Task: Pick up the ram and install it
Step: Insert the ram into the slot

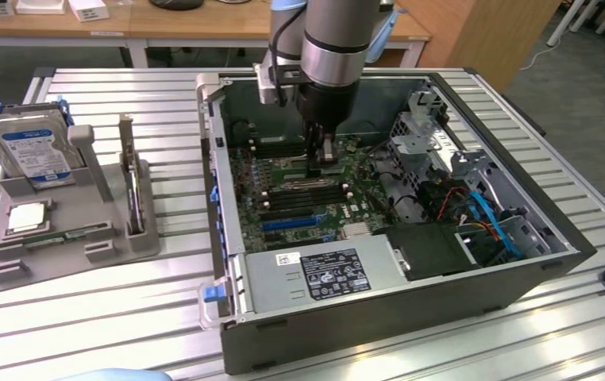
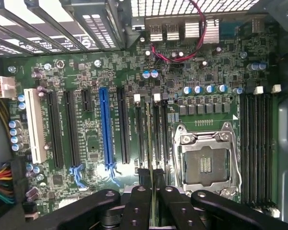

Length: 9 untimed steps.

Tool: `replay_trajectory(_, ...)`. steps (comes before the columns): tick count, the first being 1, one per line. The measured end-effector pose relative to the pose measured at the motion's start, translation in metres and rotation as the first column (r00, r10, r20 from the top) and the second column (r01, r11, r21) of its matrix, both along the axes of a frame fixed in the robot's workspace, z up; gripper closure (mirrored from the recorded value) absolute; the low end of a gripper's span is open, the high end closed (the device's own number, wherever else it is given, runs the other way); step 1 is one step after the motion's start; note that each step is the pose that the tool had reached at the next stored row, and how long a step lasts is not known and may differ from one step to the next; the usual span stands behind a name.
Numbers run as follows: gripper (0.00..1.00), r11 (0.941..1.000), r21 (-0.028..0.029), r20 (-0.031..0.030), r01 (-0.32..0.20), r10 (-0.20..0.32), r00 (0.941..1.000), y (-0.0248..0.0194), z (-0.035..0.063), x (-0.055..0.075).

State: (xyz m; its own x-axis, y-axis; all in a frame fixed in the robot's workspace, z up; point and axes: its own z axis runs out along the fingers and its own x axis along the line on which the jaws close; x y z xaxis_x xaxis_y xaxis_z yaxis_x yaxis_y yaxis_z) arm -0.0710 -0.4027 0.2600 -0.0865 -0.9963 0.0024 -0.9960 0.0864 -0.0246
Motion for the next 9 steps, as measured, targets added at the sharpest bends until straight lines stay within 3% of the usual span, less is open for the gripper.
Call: replay_trajectory(9,0.87,1.0,0.0,0.0013,0.0,0.0,1.0,0.0008,-0.0037,0.0019)
